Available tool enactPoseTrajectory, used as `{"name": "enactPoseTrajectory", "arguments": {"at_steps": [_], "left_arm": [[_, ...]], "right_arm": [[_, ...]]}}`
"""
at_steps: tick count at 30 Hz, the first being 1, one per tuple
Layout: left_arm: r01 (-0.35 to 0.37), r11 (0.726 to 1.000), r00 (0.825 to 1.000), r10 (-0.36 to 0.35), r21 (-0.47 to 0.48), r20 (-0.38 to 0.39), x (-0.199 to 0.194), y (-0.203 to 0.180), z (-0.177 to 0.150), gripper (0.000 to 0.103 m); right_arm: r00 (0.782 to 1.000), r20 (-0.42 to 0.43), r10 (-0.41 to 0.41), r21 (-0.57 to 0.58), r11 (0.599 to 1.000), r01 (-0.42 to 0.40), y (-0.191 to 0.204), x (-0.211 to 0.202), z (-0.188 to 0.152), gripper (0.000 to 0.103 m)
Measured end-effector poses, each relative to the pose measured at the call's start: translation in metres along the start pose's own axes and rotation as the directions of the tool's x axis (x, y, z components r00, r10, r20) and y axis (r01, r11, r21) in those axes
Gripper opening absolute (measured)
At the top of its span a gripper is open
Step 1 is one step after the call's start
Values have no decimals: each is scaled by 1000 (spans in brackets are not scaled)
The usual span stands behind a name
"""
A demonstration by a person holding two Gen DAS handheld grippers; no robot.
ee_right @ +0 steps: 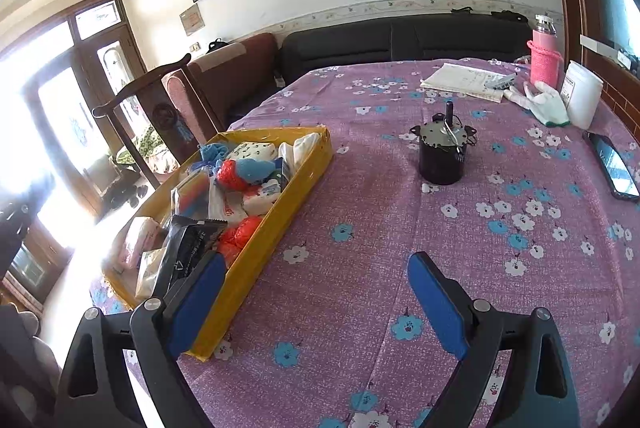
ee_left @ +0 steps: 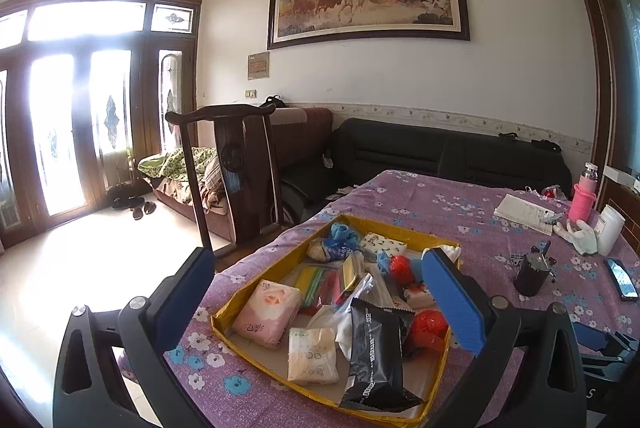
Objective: Organize soft objects
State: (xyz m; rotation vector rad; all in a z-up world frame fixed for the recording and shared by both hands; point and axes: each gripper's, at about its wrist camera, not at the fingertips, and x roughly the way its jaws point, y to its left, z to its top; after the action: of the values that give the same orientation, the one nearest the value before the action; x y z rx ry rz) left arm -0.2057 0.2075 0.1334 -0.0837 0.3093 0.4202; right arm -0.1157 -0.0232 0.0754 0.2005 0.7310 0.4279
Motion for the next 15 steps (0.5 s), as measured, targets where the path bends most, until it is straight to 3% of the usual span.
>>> {"name": "enactPoseTrajectory", "arguments": {"at_steps": [10,12,15], "left_arm": [[9,999,998,-7,31,-61,1,-19,-9,103],[-2,1000,999,3,21,-40,-6,-18,-8,103],[-33,999,998,33,1,58,-29,-14,0,103]], "right_arm": [[999,29,-31,7,1000,31,-17,-19,-8,95],[995,69,-67,-19,997,68,-13,-29,-12,95],[975,171,-144,-93,982,162,3,-47,-18,98]]}}
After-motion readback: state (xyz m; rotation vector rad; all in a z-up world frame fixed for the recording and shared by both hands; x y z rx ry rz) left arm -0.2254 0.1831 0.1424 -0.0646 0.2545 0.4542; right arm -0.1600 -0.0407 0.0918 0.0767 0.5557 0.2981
